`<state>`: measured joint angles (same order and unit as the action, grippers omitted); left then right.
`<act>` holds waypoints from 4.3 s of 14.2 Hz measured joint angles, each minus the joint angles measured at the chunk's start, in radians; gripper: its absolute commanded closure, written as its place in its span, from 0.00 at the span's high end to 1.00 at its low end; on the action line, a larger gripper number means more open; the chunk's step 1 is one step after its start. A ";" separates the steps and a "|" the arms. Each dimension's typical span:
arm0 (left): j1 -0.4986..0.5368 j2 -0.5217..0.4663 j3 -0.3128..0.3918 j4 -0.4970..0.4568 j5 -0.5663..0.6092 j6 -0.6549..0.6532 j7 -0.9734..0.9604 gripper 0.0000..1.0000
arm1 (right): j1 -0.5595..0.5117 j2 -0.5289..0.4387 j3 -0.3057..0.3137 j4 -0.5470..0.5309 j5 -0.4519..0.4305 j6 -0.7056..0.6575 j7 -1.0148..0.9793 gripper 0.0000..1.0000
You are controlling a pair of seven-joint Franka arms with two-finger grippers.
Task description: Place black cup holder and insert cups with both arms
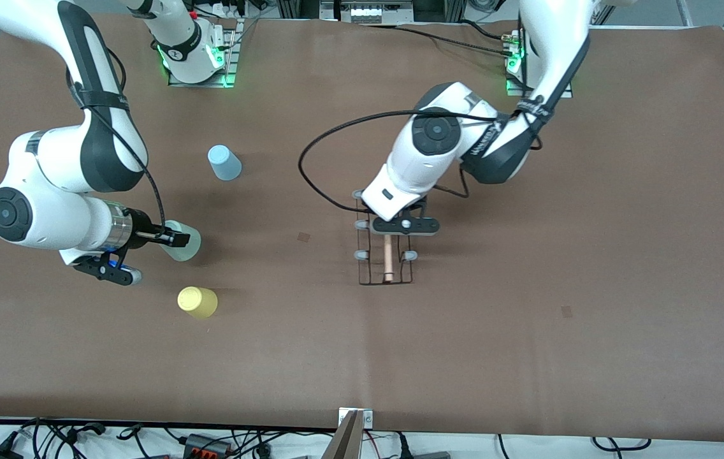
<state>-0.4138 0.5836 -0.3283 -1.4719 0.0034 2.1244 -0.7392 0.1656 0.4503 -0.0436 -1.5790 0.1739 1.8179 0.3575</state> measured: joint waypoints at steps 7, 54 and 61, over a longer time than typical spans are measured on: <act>-0.033 0.058 0.002 0.014 0.000 0.092 -0.020 0.89 | 0.000 0.011 0.001 0.000 0.000 -0.010 0.000 0.27; 0.478 -0.594 0.216 -0.259 0.043 -0.384 0.514 1.00 | 0.228 0.262 -0.163 0.227 0.000 0.236 0.302 1.00; 0.476 -0.593 0.221 -0.253 0.022 -0.381 0.512 1.00 | 0.158 0.317 -0.163 0.229 -0.002 0.309 -0.079 1.00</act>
<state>0.0627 -0.0098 -0.1074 -1.7247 0.0259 1.7433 -0.2275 0.3235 0.7669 -0.2070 -1.3502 0.1717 2.1272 0.2787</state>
